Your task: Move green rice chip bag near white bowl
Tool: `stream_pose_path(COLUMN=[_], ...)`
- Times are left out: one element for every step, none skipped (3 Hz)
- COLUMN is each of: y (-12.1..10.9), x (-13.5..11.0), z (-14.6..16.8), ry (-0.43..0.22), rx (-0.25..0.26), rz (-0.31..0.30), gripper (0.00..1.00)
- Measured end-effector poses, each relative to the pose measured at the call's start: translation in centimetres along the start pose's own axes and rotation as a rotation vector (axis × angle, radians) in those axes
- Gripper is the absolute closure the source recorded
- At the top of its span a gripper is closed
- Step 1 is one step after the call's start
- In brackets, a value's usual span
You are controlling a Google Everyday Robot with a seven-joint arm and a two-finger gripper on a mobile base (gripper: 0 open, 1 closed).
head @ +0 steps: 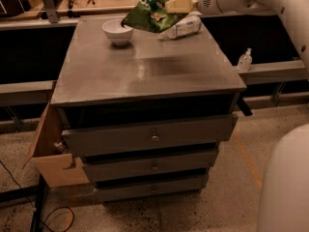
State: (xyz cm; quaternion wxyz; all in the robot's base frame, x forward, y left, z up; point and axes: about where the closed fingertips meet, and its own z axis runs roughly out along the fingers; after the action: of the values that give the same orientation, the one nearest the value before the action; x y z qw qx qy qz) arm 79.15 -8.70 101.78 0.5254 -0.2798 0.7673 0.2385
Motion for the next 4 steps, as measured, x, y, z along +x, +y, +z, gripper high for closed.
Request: stream_pose_path(y=[1.9, 3.0, 3.3, 3.0], x=[-0.5, 0.9, 1.8, 1.8], z=[3.4, 6.0, 8.1, 9.4], ry=[0.023, 0.067, 0.084, 0.077], rx=[-0.018, -0.031, -0.056, -0.061], rz=[-0.034, -0.038, -0.021, 0.023], gripper=[1.00, 1.00, 0.82, 0.59])
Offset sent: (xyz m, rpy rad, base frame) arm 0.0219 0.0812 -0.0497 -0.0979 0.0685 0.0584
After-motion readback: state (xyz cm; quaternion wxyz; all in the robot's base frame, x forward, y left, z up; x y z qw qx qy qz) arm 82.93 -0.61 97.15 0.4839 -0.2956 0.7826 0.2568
